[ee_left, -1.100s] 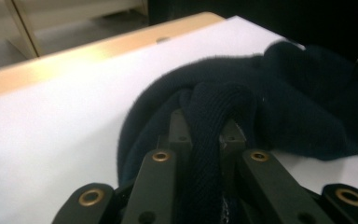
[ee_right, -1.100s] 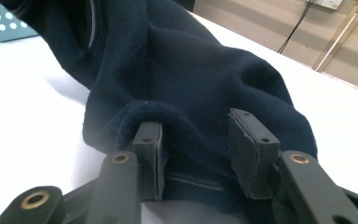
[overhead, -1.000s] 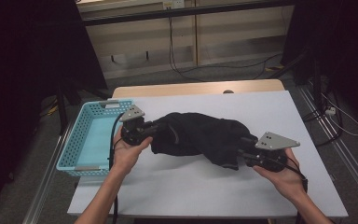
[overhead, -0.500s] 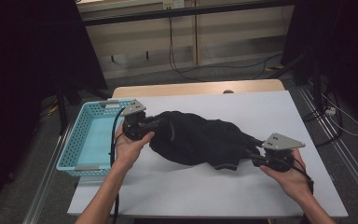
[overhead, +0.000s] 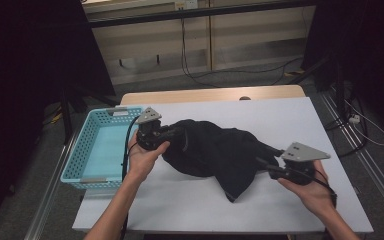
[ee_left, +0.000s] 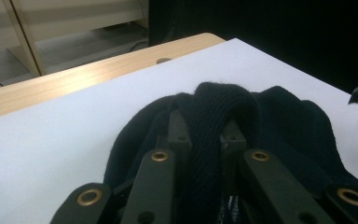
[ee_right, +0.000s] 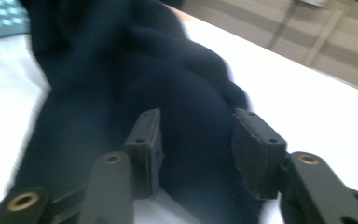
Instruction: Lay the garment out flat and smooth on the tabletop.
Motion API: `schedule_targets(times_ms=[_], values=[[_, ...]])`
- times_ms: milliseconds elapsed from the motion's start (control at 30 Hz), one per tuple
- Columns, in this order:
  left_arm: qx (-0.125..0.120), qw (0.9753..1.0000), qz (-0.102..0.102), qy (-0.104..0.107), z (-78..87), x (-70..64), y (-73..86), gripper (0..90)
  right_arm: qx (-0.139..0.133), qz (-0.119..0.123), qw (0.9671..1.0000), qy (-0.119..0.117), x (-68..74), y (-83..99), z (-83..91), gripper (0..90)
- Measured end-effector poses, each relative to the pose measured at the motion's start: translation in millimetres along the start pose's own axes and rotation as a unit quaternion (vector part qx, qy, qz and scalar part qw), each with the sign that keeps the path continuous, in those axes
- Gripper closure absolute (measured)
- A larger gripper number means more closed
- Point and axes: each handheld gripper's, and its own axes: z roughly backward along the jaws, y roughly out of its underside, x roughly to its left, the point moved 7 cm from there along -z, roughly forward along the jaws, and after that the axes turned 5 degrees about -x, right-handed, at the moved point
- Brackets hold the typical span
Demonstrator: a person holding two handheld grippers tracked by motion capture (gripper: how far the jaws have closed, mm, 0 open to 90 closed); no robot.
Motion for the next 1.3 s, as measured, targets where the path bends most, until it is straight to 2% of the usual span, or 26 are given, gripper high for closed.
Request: schedule_targets(times_ms=[133, 233, 333, 400, 467, 533, 567, 600, 667, 833, 900, 967, 1033, 1100, 1167, 1233, 1300], values=[[-0.001, 1.0, 0.001, -0.005, -2.7, 1.6, -1.0, 80.2, -0.004, 0.015, 0.999, -0.042, 29.7, -18.2, -33.6, 36.9], [0.004, 0.9998, -0.01, -0.015, -4.1, 5.0, -0.6, 80.2, -0.006, 0.025, 0.9971, -0.072, 53.1, -27.6, -62.1, 29.1], [0.008, 0.9998, -0.006, -0.018, -6.2, 9.4, 1.0, 80.2, 0.017, 0.041, 0.9955, -0.084, 66.8, -25.3, -91.1, 24.9], [0.006, 0.9998, -0.003, -0.019, -6.9, 12.0, 1.2, 80.2, 0.036, 0.052, 0.9949, -0.078, 68.6, -15.7, -106.5, 25.4], [0.007, 0.9998, -0.002, -0.019, -7.5, 13.8, 1.6, 80.1, 0.061, 0.076, 0.9937, -0.056, 63.3, -3.7, -115.1, 32.6], [0.009, 0.9998, -0.003, -0.019, -8.2, 14.7, 2.8, 80.1, 0.066, 0.088, 0.9932, -0.038, 51.4, 0.6, -115.0, 55.8], [0.009, 0.9998, -0.001, -0.019, -8.5, 15.1, 3.1, 80.0, 0.061, 0.086, 0.994, -0.028, 42.6, 0.0, -112.6, 69.4], [0.009, 0.9998, 0.0, -0.019, -8.9, 15.3, 3.4, 79.9, 0.058, 0.075, 0.9952, -0.022, 32.4, -0.5, -110.2, 77.7], [0.012, 0.9998, -0.003, -0.015, -10.0, 15.3, 4.2, 79.8, 0.06, 0.066, 0.996, -0.002, 11.5, 1.6, -105.7, 85.2], [0.018, 0.9997, -0.016, 0.001, -17.3, 7.3, 6.8, 78.8, 0.06, 0.058, 0.9952, 0.05, -31.4, 0.7, -95.6, 86.4], [0.02, 0.9995, -0.023, 0.007, -20.6, 4.2, 8.0, 78.2, 0.061, 0.066, 0.9931, 0.076, -46.7, -1.6, -92.5, 86.5], [0.025, 0.9993, -0.026, 0.012, -22.6, 1.4, 9.9, 76.7, 0.059, 0.059, 0.9918, 0.097, -62.8, -1.8, -89.4, 86.5], [0.029, 0.9989, -0.031, 0.018, -24.9, -1.5, 12.2, 75.1, 0.068, 0.059, 0.9886, 0.121, -77.8, 3.8, -88.8, 86.5], [0.034, 0.9987, -0.033, 0.019, -27.5, -3.7, 14.4, 73.8, 0.073, 0.033, 0.9905, 0.112, -83.8, 13.9, -92.7, 86.5], [0.035, 0.9987, -0.031, 0.018, -29.1, -4.4, 15.8, 72.5, 0.073, 0.03, 0.9918, 0.101, -80.3, 18.9, -96.3, 86.4], [0.04, 0.9987, -0.03, 0.011, -29.9, -2.4, 17.2, 67.1, 0.072, 0.033, 0.9928, 0.09, -74.5, 17.7, -95.9, 85.2], [0.043, 0.9987, -0.025, 0.006, -29.3, 0.0, 17.8, 63.9, 0.065, 0.026, 0.994, 0.084, -70.9, 14.0, -93.0, 79.2]])
